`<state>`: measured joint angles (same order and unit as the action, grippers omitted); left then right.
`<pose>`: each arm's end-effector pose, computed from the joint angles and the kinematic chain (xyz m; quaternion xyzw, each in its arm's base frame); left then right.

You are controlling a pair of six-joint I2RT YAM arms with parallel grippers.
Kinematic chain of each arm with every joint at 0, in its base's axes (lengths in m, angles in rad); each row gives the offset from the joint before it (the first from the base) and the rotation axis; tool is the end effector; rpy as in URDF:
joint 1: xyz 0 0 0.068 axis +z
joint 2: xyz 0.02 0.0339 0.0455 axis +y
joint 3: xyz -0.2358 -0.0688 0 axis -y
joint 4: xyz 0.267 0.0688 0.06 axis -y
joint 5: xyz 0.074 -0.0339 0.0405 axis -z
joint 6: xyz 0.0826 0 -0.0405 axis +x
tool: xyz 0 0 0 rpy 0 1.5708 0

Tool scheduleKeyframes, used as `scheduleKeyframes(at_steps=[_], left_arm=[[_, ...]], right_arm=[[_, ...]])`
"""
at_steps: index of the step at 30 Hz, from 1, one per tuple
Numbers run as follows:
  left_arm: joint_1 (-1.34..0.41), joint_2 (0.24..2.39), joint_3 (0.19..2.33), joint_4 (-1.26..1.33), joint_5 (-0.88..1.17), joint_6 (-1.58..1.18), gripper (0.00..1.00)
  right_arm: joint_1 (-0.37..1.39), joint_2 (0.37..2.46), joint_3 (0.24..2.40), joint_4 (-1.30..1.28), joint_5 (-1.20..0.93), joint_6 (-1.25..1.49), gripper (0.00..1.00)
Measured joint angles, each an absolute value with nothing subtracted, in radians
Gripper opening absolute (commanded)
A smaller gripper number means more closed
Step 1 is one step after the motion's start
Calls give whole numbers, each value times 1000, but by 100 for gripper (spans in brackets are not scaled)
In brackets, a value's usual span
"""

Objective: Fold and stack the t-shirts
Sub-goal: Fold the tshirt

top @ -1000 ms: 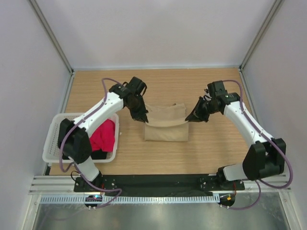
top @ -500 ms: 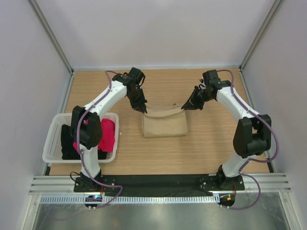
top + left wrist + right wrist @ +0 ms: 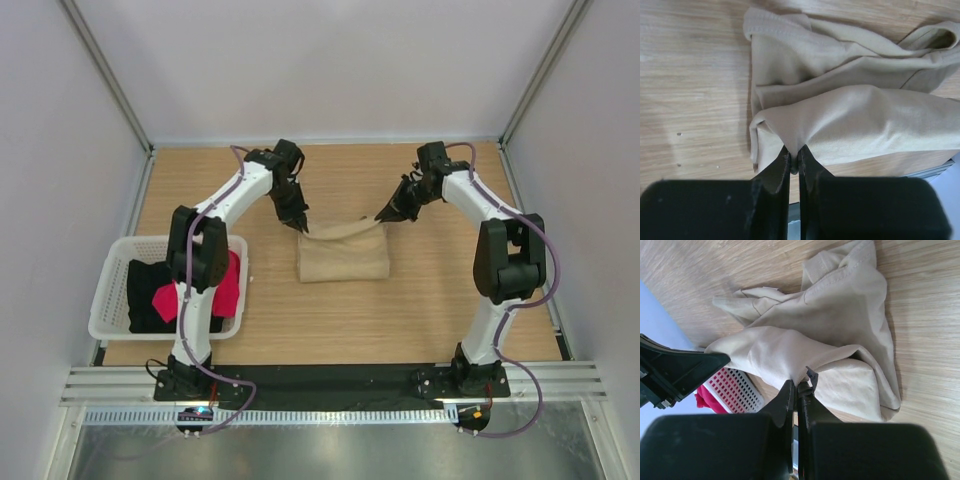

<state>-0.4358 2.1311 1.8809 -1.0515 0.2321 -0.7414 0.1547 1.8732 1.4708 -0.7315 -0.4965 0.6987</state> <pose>0.4089 -0.2114 0.1564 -0.1345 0.9752 -0.1694 0.0471 0.4103 0.1038 0.1564 0.2029 0.9258 0.3053 0.0920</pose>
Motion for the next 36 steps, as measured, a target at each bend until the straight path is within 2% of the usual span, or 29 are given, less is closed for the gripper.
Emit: scheduleKeyframes(at_steps=[9, 14, 16, 17, 19, 20, 21, 23, 27, 29, 31, 34, 35, 36], left_arm=[[-429, 2216, 1989, -1048, 240, -720, 7], [-414, 2231, 2010, -1045, 239, -721, 11], [-405, 2242, 2014, -1044, 239, -721, 16], [-401, 2249, 2018, -1043, 239, -723, 24], [-391, 2275, 2039, -1043, 237, -724, 28], [-387, 2288, 2053, -1045, 234, -725, 33], [-382, 2310, 2082, -1054, 230, -723, 36], [-376, 2350, 2151, -1064, 214, -722, 46], [-371, 2361, 2233, -1078, 158, -699, 52], [-371, 2305, 2189, -1065, 138, -691, 53], [-371, 2223, 2097, -1038, 136, -687, 50], [-373, 2090, 1966, -1025, 161, -684, 42], [-375, 2053, 1930, -1011, 177, -682, 36], [-378, 2024, 1900, -997, 192, -685, 32]], right_arm=[[138, 1894, 1476, -711, -492, 714, 2], [126, 1973, 1522, -684, -501, 713, 6], [123, 2008, 1541, -672, -504, 714, 13], [121, 2032, 1552, -663, -505, 714, 15], [118, 2069, 1578, -659, -504, 715, 25], [117, 2091, 1599, -658, -503, 713, 30], [114, 2119, 1628, -661, -499, 709, 39], [106, 2172, 1699, -677, -477, 688, 45], [95, 2231, 1832, -748, -400, 609, 53], [91, 2217, 1860, -779, -367, 563, 58], [93, 2187, 1855, -799, -347, 525, 59], [115, 2103, 1787, -809, -327, 488, 57], [126, 2069, 1757, -809, -331, 482, 57], [139, 2035, 1722, -797, -344, 481, 52]])
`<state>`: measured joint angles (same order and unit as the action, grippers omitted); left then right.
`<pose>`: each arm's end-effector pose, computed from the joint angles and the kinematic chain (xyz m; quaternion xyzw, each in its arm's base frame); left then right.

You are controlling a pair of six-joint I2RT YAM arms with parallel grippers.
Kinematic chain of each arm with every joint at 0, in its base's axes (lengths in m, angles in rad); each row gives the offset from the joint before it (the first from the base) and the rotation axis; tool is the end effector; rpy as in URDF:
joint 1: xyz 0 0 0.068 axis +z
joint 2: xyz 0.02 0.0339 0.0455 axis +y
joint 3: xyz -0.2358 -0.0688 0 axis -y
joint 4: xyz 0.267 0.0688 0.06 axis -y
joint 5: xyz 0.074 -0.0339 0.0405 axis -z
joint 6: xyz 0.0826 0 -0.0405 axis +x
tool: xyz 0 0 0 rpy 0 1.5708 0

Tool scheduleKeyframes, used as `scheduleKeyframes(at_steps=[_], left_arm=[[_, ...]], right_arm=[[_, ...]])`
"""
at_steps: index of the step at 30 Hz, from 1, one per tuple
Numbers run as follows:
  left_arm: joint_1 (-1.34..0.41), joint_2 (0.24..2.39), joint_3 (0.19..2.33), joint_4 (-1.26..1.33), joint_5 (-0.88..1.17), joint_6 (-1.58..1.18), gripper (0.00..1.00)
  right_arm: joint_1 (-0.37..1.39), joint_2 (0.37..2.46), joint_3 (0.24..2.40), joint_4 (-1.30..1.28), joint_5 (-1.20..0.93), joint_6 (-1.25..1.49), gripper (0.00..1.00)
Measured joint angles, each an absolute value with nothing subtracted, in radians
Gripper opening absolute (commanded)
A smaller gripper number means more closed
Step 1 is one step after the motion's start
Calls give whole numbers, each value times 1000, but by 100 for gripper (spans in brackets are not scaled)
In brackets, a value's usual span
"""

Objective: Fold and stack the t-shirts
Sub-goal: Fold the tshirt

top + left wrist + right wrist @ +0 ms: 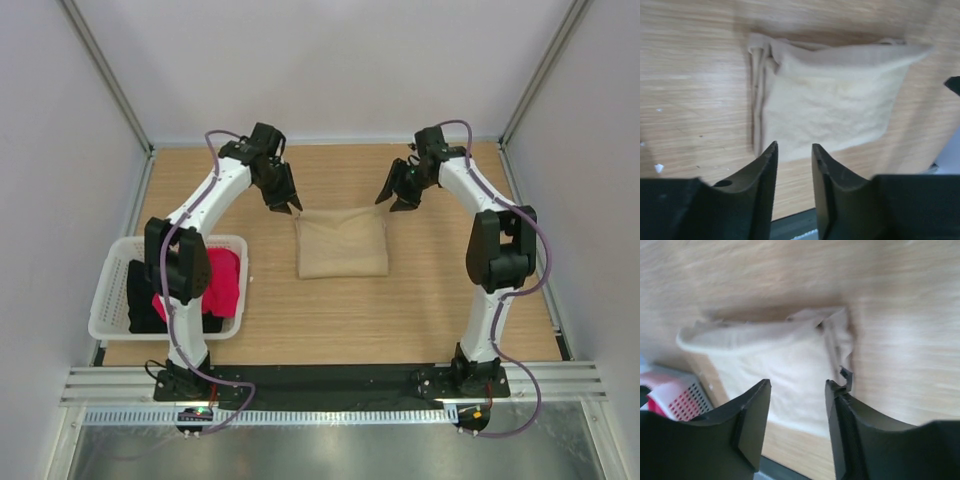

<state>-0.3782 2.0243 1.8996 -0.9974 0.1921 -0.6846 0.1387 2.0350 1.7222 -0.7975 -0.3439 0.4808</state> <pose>0.4244 -0.1856 0.2121 -0.1270 0.9623 -0.1928 0.1435 0.4572 0.0919 0.1633 0.1248 0.9519 0.2272 0.1634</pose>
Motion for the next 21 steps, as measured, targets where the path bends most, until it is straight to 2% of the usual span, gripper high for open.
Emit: scheduleKeyframes(at_steps=[1, 4, 5, 6, 12, 21], left_arm=[[-381, 1998, 1867, -980, 210, -688, 29], [-393, 1964, 1771, -892, 294, -715, 15], [-398, 1968, 1743, -857, 331, -731, 13], [-400, 1976, 1723, -828, 356, -737, 12], [-410, 2116, 1688, -637, 471, -796, 9], [-375, 2266, 1731, -463, 490, -829, 9]], right_arm=[[149, 2002, 1688, -785, -360, 484, 49], [173, 1938, 1594, -713, -434, 518, 24], [177, 1933, 1563, -670, -469, 539, 13], [179, 1933, 1532, -620, -507, 563, 10], [177, 2037, 1396, -326, -631, 720, 7], [157, 2222, 1430, -63, -703, 842, 7]])
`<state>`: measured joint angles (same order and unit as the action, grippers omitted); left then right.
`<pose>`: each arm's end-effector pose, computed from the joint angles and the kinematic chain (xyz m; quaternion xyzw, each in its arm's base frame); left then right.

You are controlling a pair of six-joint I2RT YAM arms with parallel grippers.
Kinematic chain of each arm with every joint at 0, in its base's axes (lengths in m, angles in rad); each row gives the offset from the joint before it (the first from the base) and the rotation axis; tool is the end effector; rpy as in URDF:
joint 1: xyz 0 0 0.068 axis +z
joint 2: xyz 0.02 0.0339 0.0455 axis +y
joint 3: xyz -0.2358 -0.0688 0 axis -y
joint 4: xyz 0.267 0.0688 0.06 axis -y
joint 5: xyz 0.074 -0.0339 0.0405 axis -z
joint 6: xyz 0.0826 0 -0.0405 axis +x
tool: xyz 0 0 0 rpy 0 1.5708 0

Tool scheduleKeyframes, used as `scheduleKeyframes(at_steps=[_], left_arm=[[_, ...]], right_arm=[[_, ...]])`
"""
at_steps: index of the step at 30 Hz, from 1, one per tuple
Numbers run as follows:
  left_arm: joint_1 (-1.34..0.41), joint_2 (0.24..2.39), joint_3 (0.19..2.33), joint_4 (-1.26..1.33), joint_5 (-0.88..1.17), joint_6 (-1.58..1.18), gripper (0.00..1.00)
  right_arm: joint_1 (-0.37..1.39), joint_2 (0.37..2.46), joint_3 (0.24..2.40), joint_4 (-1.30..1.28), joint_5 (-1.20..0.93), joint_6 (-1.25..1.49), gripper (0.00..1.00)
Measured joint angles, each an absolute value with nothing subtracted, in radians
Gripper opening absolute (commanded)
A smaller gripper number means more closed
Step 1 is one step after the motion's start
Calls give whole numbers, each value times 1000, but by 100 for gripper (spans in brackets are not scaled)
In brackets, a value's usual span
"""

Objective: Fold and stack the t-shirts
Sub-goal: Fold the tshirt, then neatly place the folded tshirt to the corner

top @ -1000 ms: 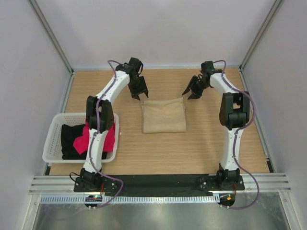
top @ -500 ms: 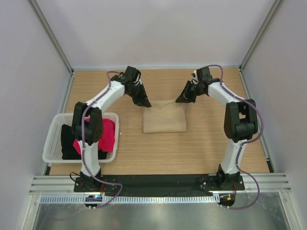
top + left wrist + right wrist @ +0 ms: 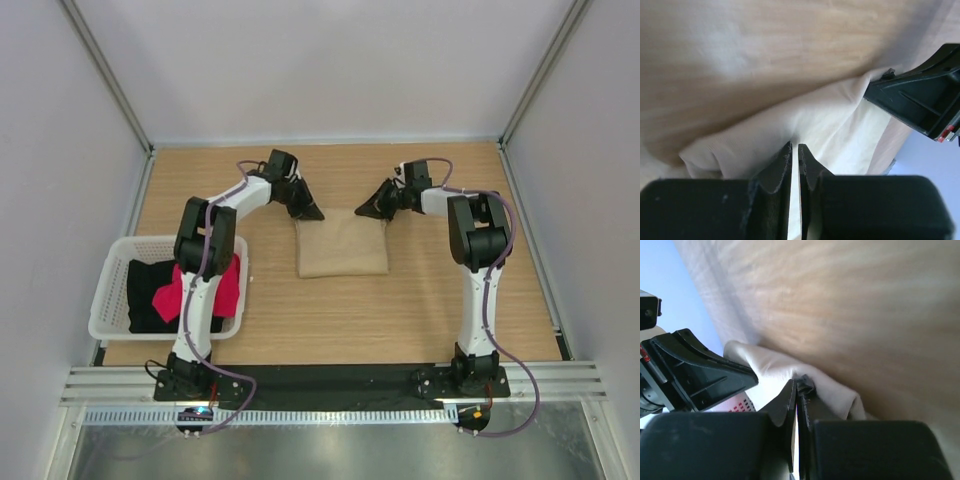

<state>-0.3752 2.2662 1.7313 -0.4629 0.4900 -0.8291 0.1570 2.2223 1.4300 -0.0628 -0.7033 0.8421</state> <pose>0.4612 -0.2234 0.0866 -0.1426 0.9222 -0.3470 0.0941 0.4688 0.1283 0.0497 0.1817 0.8688 0.4407 0.1341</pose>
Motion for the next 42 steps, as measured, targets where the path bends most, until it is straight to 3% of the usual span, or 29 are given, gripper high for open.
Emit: scheduleKeyframes(at_steps=[8, 20, 23, 28, 32, 37, 42], left_arm=[[-324, 2330, 1798, -463, 466, -803, 10], [-322, 2271, 1859, -602, 433, -729, 15], [-326, 2214, 1820, -592, 438, -741, 14], [-339, 2124, 1657, -519, 463, -787, 11], [-342, 2169, 1620, -499, 464, -798, 11], [-332, 2247, 1672, -506, 478, -775, 11], [-332, 2258, 1709, -521, 449, -731, 11]], right_arm=[[95, 2291, 1485, -21, -727, 873, 10], [80, 2263, 1753, -324, -725, 757, 17], [92, 2210, 1721, -319, -749, 763, 17], [126, 2126, 1487, -134, -819, 849, 17], [143, 2188, 1360, 17, -869, 914, 15], [107, 2286, 1361, 138, -921, 941, 13], [65, 2287, 1425, 47, -897, 889, 13]])
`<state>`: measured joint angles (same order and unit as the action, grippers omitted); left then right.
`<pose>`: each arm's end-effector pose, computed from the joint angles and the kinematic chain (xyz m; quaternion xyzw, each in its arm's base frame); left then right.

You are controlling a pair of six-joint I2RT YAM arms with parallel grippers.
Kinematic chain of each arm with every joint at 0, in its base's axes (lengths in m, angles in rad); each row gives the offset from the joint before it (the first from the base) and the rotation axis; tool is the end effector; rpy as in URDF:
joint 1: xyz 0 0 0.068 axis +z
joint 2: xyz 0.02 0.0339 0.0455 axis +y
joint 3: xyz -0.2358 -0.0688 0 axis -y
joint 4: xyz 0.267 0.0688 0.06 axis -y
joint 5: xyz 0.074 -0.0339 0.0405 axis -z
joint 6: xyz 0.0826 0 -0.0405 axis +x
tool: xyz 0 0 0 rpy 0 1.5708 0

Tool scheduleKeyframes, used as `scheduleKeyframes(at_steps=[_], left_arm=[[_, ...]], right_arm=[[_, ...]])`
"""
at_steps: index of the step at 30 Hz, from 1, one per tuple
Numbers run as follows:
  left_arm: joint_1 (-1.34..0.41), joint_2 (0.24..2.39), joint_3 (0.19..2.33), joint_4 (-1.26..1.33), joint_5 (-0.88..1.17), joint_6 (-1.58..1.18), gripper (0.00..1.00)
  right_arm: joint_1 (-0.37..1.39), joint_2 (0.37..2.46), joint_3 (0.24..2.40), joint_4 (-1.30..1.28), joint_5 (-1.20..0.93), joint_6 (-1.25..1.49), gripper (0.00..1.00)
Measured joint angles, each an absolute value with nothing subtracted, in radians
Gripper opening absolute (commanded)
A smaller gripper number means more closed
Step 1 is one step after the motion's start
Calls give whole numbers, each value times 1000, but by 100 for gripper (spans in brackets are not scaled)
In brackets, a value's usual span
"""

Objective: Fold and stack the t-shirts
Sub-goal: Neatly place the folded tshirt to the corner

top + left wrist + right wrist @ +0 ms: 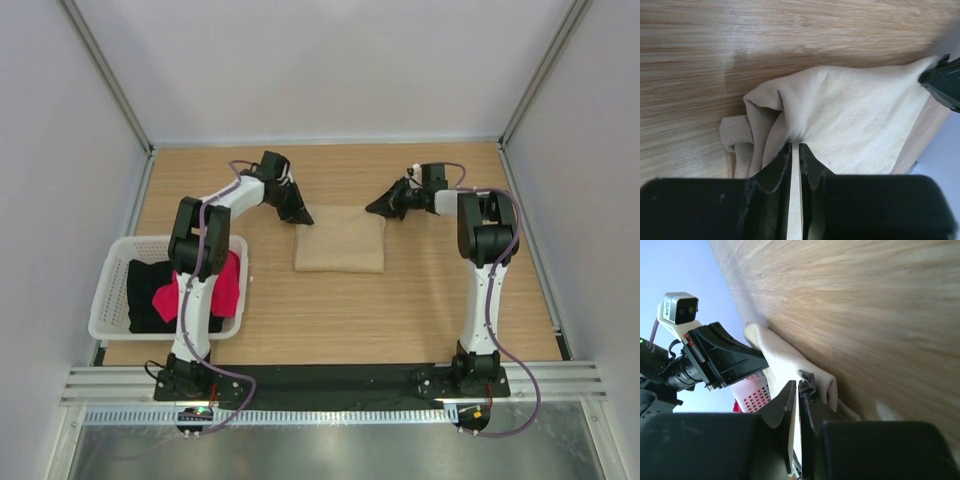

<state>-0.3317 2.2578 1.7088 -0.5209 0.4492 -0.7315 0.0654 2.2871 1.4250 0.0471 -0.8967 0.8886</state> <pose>0.4610 -0.1967 0.0775 -0.1334 0.9366 -0.3085 0.0989 0.4750 0.0958 0.0363 0.1885 0.8316 0.5106 0.1104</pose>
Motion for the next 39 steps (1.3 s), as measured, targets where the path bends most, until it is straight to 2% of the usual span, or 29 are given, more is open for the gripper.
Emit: scheduleKeyframes(at_steps=[6, 7, 9, 12, 15, 23, 31, 39], left_arm=[[-340, 2189, 1663, -566, 426, -720, 17], [-343, 2162, 1649, -582, 421, -719, 22], [-353, 2112, 1631, -606, 419, -718, 24], [-388, 2021, 1578, -601, 431, -726, 23], [-427, 1961, 1494, -567, 459, -740, 17], [-436, 2024, 1304, -524, 521, -746, 16], [-430, 1963, 1295, -566, 491, -687, 19], [-458, 1900, 1225, -552, 528, -695, 20]], right_arm=[[100, 2180, 1451, -157, -854, 792, 15], [120, 2151, 1451, -189, -852, 775, 15], [162, 2096, 1451, -233, -853, 748, 14], [222, 2030, 1423, -244, -862, 710, 14], [260, 2006, 1351, -234, -884, 685, 14], [216, 2048, 1124, -275, -883, 603, 12], [180, 2001, 1145, -342, -875, 554, 12], [281, 1882, 1083, -287, -876, 573, 12]])
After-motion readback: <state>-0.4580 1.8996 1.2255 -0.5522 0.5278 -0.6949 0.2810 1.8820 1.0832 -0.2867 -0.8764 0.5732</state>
